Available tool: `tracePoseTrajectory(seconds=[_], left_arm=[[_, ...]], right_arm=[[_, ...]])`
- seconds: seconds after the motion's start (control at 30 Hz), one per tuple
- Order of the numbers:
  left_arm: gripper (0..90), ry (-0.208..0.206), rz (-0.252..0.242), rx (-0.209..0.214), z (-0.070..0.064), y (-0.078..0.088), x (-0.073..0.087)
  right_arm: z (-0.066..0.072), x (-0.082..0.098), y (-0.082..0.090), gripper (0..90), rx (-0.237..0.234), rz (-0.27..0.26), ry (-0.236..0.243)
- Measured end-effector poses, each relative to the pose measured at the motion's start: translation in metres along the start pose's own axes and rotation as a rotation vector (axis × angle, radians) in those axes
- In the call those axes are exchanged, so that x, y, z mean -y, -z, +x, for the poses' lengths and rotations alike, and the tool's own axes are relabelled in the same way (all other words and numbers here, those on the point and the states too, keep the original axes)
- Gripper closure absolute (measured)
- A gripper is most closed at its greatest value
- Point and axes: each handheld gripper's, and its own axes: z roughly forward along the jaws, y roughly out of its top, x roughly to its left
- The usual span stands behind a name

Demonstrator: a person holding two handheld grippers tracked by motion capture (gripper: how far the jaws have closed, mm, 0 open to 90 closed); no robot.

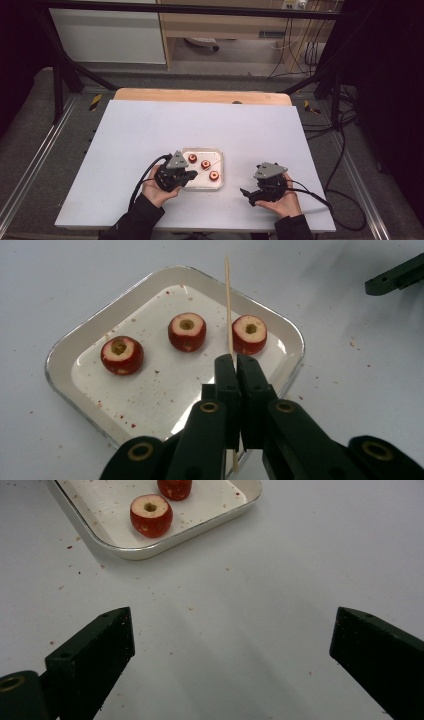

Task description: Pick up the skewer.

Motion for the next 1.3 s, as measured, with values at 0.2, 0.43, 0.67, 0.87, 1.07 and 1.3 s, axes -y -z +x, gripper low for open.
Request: tracePoseTrajectory(seconds=[0.2,0.43,0.67,0.87,1.07,1.3], left_arm=[[88.4,-0.038,0.029,0.016,-0.008,-0.006,-0.009],[88.4,-0.078,0.051,0.043,-0.021,-0.016,-0.020],[88.4,-0.122,0.086,0.066,-0.033,-0.027,-0.028],[88.4,-0.138,0.100,0.087,-0.041,-0.034,-0.032],[88.3,-0.152,0.113,0.104,-0.048,-0.042,-0.036],[88.4,-0.161,0.125,0.117,-0.055,-0.050,-0.039]], right_arm=[[0.009,-0.013,-0.002,7.6,0.019,0.015,0.102],[0.017,-0.023,-0.002,13.1,0.034,0.020,0.217],[0.026,-0.028,-0.006,21.5,0.031,0.027,0.335],[0.031,-0.029,-0.009,28.5,0.020,0.020,0.442],[0.036,-0.026,-0.012,38.0,0.003,0.027,0.556],[0.038,-0.023,-0.014,51.3,0.001,0.052,0.663]])
